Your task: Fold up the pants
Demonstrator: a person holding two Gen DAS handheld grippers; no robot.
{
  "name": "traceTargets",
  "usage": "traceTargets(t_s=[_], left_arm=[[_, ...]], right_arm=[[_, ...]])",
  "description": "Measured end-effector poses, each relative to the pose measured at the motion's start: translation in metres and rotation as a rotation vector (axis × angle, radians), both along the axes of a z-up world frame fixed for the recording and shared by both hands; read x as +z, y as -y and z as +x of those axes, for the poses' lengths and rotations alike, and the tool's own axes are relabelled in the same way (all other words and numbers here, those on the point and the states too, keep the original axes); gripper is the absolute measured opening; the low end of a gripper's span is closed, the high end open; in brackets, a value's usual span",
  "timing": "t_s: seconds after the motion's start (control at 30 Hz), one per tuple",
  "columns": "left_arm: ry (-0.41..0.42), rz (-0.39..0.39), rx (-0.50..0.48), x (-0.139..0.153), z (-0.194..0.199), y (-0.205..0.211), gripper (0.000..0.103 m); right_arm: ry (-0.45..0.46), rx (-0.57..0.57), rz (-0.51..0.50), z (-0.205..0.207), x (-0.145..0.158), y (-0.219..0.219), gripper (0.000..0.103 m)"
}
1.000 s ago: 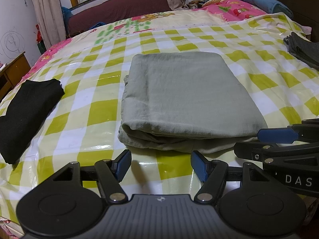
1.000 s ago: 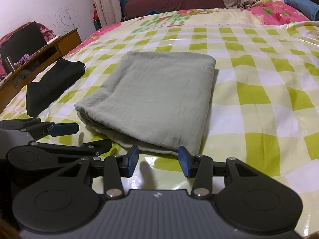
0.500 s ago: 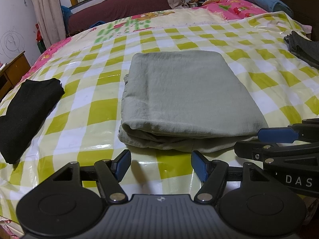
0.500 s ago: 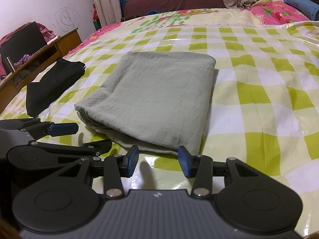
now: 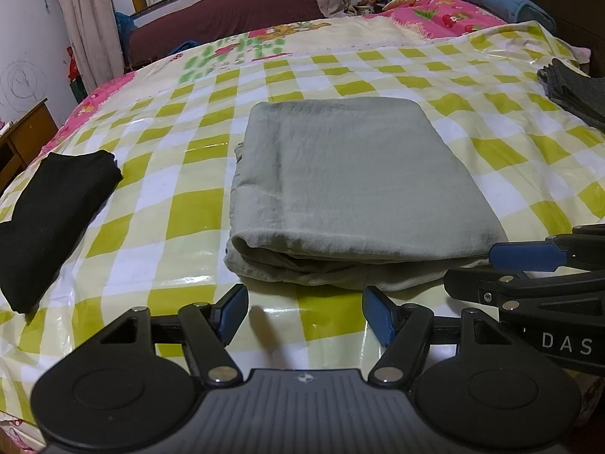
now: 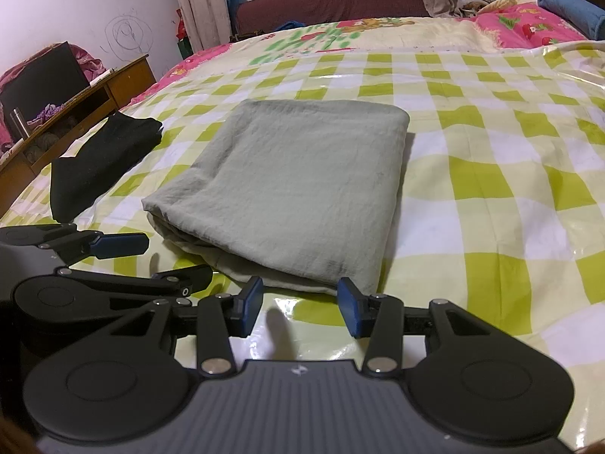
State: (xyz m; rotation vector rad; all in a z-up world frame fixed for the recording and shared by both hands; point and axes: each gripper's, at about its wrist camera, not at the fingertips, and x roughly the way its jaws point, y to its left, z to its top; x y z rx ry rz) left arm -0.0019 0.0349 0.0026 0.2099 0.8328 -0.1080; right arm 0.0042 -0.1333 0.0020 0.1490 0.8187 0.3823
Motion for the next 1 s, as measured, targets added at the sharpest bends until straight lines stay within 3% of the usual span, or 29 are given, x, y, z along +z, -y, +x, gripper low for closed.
traceTargets(t_s=[1.0], left_arm=[[-0.02,-0.017,0.002,-0.001,0.0,-0.0018,0.079]], right_arm=[[0.002,0.0,0.001,-0.0007,0.0011,-0.0004,0.045]])
